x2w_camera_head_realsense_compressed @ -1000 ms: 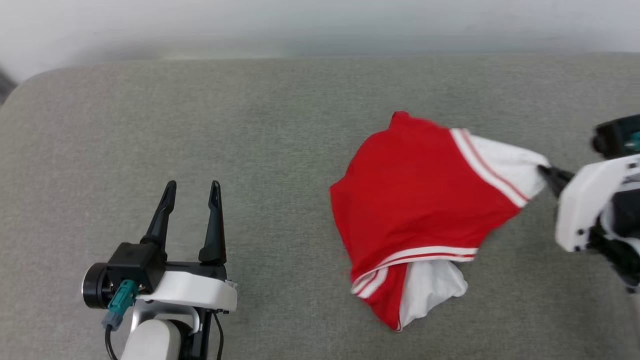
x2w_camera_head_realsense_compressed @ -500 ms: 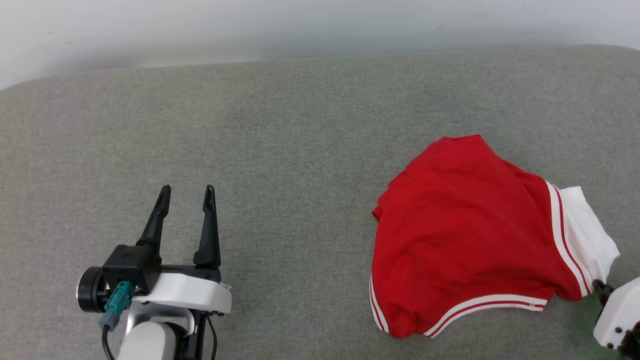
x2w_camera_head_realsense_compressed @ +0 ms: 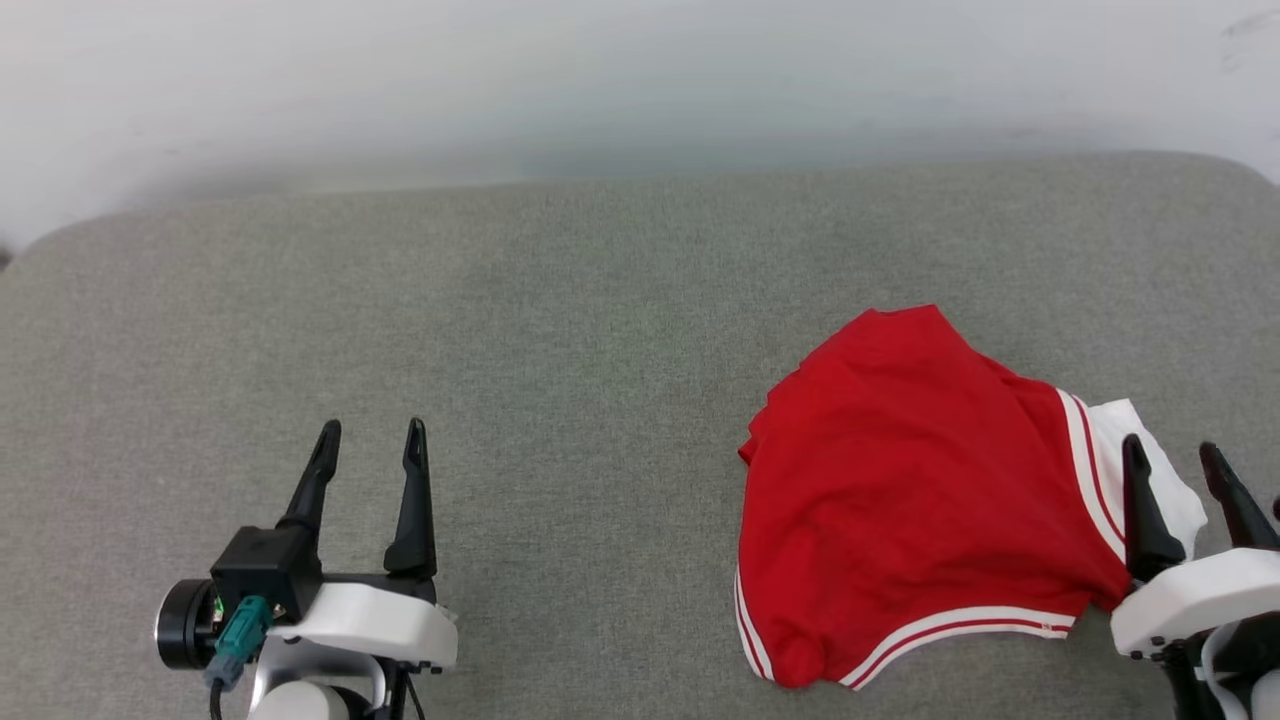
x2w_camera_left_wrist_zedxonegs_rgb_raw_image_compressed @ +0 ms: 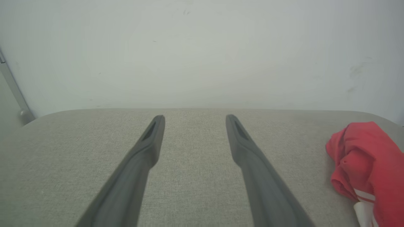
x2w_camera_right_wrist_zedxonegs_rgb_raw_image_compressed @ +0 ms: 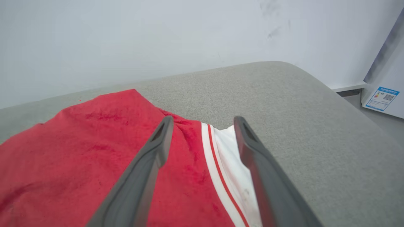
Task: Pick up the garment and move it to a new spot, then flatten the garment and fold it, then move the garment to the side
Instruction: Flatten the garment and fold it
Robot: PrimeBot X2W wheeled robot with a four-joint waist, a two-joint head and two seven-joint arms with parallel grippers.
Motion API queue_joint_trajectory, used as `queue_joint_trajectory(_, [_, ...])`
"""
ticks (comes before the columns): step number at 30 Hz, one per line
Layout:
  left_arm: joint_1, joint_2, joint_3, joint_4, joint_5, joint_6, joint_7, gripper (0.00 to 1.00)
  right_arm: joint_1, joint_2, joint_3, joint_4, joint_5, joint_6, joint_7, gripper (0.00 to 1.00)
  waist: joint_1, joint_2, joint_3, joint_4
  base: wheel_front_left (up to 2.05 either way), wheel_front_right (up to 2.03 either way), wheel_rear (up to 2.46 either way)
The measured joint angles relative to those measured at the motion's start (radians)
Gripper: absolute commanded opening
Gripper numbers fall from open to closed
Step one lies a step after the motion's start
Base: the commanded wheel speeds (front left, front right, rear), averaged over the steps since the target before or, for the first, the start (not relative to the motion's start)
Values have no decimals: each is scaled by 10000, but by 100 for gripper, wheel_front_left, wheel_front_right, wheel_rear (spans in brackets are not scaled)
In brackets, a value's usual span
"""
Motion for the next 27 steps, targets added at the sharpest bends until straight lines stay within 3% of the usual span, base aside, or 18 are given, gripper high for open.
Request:
queue_joint_trajectory(6, [358,19,-84,71,-13,96,173,100,314,8,936,-945,-236,0,-581,100,0,0,-471,-18,0,0,0])
queue_joint_trajectory(16, [785,157,-326,121,-144,15,752,100,1556,424,1987,-2633,-644,0,90,100,0,0,-957,-152,0,0,0])
queue_joint_trajectory(20, [659,207,-681,263,-203,-249,1501,100,1804,493,2046,-3122,-654,-2,299,100,-1,0,-947,-276,0,0,0])
queue_joint_trajectory(27, [-379,-79,-2105,696,-290,-1093,3843,100,1874,591,2056,-3549,-621,-2,550,100,-1,0,-788,-574,0,0,0])
